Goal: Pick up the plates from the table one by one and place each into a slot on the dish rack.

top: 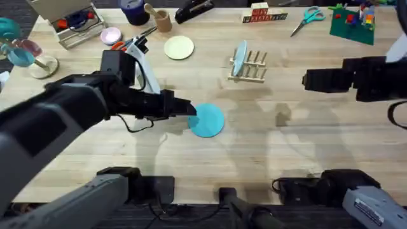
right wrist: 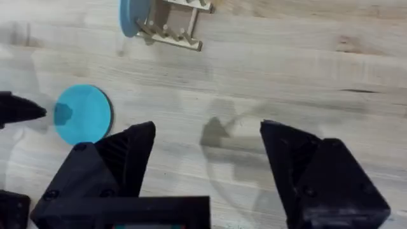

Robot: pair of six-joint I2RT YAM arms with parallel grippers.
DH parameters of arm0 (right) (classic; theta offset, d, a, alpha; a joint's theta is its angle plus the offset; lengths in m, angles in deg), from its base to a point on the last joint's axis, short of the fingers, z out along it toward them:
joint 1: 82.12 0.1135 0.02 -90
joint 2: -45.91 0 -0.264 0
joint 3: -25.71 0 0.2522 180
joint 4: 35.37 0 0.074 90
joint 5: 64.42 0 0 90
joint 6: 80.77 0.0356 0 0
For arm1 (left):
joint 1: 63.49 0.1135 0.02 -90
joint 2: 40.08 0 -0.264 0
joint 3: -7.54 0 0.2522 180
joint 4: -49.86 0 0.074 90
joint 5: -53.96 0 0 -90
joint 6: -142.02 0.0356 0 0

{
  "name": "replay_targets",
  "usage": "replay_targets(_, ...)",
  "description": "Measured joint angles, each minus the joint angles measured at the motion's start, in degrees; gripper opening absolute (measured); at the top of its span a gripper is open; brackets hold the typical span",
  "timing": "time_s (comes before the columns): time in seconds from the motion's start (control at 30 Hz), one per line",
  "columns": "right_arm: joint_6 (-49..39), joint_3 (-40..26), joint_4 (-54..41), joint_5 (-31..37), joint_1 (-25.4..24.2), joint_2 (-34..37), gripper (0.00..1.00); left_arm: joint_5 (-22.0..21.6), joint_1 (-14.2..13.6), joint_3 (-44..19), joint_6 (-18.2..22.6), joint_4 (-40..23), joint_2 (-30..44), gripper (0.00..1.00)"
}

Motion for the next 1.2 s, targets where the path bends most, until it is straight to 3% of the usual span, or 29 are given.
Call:
replay_targets(0.5, 0.0, 0.0, 0.0, 0.0, 0.0, -0.02, 0.996, 0.09, 0.0, 0.01, 3.73, 3.86, 13.62, 0.04)
replay_targets(0.7, 0.0, 0.0, 0.0, 0.01, 0.0, 0.0, 0.996, 2.35, 0.01, -0.13, 3.83, 5.61, 17.72, 0.041)
replay_targets(1.03, 0.28, 0.0, 0.0, -0.03, 0.0, -0.01, 0.996, 3.3, 0.0, -0.2, 2.33, 6.0, 18.63, 0.041)
replay_targets(1.2, 3.67, -0.01, 0.01, -4.79, 1.91, 0.32, 0.995, 3.29, 0.0, -0.2, 2.09, 6.02, 18.63, 0.041)
